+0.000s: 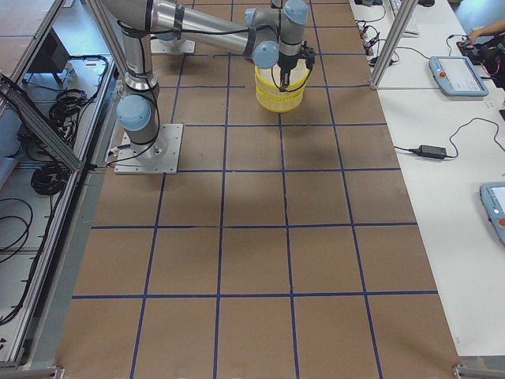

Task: Place buns in different layers of steamer
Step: 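Grasp white bun with left gripper while right gripper lifts top steamer tier aside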

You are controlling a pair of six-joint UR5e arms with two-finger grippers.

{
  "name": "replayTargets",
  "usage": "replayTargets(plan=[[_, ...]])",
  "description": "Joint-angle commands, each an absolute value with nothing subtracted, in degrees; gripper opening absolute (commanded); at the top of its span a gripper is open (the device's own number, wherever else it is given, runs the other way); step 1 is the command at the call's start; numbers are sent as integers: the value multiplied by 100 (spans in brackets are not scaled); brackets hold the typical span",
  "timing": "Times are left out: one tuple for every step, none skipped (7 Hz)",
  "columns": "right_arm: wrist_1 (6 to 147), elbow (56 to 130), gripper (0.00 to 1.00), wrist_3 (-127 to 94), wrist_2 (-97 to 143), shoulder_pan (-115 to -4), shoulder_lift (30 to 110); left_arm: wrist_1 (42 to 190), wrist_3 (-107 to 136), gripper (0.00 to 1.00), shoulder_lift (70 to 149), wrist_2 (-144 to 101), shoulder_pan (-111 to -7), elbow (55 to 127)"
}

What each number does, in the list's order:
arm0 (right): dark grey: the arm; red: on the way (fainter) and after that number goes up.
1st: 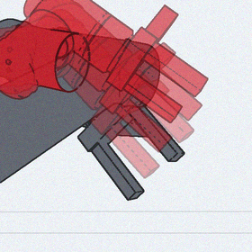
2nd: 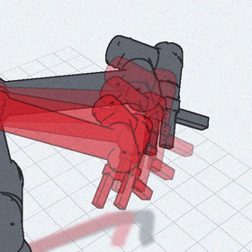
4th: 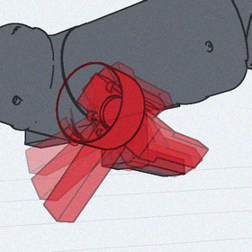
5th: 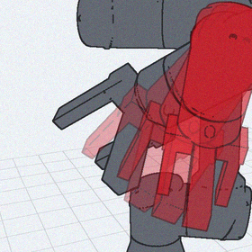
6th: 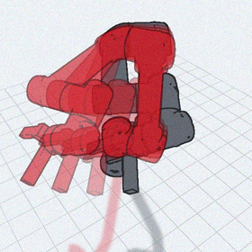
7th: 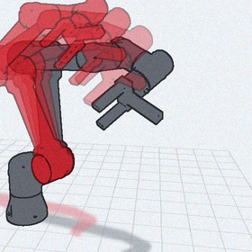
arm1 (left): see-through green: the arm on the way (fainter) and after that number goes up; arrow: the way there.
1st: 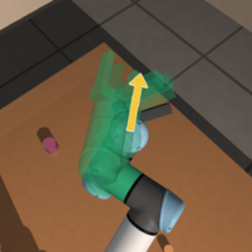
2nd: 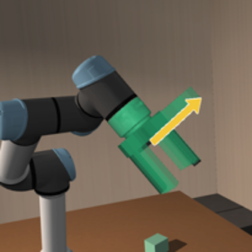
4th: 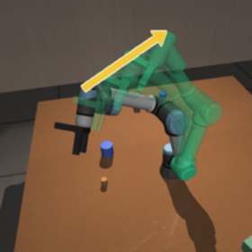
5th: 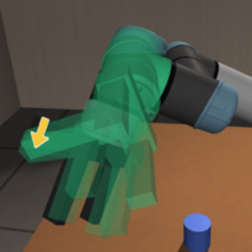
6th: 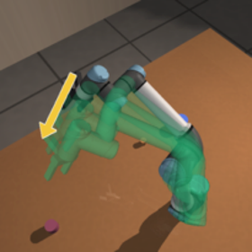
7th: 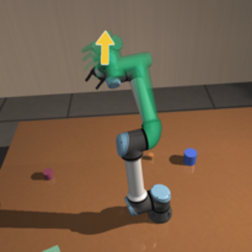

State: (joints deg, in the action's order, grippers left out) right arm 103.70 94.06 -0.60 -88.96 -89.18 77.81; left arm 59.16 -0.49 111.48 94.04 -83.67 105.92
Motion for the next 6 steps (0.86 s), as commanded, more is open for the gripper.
replayTargets(plan=[[9443,8669,7,1216,-8912,-8002,7831,5924,-44,57,11145,9404,-8367,10591],[9091,8431,7,1735,-8999,-7676,7953,5941,-44,57,11145,9396,-8367,10591],[8957,8359,7,2106,-9270,-7455,8085,5950,-35,40,11145,9396,-8367,10608],[8956,8341,7,2388,-9568,-7305,8199,5950,-18,7,11153,9387,-8376,10635],[8956,8341,7,2469,-9745,-7286,8348,5898,-26,0,11145,9387,-8376,10635],[8956,8358,7,2444,-9712,-7321,8411,5880,-26,0,11145,9361,-8385,10626]])
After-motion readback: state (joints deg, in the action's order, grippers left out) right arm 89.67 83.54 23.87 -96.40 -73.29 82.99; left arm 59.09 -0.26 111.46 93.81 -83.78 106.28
